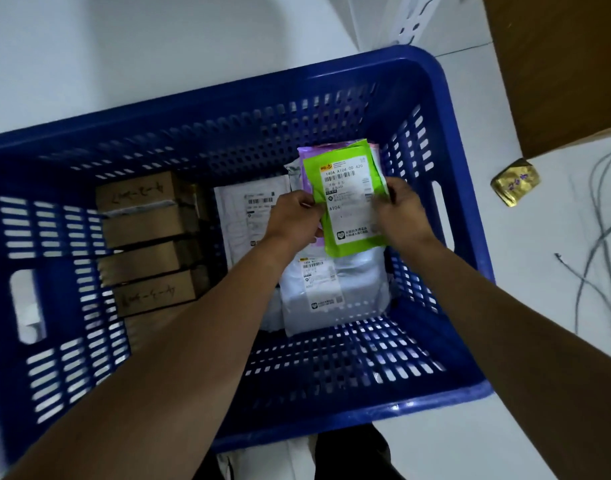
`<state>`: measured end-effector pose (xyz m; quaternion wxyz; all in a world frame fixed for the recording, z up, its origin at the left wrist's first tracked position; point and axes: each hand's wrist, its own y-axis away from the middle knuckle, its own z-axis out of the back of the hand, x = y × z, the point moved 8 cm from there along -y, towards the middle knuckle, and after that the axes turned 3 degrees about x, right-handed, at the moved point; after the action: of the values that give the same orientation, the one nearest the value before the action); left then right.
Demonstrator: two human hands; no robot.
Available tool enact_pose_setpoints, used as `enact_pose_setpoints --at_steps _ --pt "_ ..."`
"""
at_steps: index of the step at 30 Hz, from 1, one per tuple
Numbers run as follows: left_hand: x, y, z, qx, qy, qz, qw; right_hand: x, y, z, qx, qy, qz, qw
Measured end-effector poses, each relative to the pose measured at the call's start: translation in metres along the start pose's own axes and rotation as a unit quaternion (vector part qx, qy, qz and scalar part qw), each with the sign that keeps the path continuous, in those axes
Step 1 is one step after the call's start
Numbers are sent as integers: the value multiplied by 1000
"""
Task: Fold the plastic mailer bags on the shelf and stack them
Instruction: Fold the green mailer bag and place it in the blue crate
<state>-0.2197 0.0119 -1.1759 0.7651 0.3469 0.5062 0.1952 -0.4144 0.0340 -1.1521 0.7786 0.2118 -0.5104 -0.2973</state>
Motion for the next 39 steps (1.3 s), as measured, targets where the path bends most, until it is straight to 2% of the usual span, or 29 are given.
enact_pose_setpoints --at_steps 8,13,20,22,24,26,27,29,32,35,39 --pt "-8 -42 -16 -61 -21 6 998 -6 -20 -14 -67 70 68 993" --pt "1 -52 -30 -39 52 43 997 -13 -22 -15 -91 160 106 977" --pt "-4 -53 -21 -44 60 55 996 -2 -5 -16 -131 250 240 929" --pt "-11 -53 -17 -63 0 22 998 1 -3 -20 -129 273 276 913" --pt "-24 -46 -9 -117 -116 -62 984 0 -4 -29 -106 292 289 905" --pt "-48 -29 -7 -187 -216 -210 935 -4 -8 -34 -76 303 289 905" --pt "-59 -22 -12 -192 -254 -279 906 -6 -9 -36 -64 309 294 902" --pt "-65 -21 -31 -123 -322 -348 872 -9 -11 -39 -49 320 316 892" --pt "-51 -36 -60 12 -378 -340 861 -20 -19 -40 -49 339 319 884" --pt "-47 -45 -72 45 -385 -336 858 -26 -25 -45 -23 399 301 866" --pt "-39 -59 -77 79 -425 -310 847 -15 -23 -56 -10 477 347 807"
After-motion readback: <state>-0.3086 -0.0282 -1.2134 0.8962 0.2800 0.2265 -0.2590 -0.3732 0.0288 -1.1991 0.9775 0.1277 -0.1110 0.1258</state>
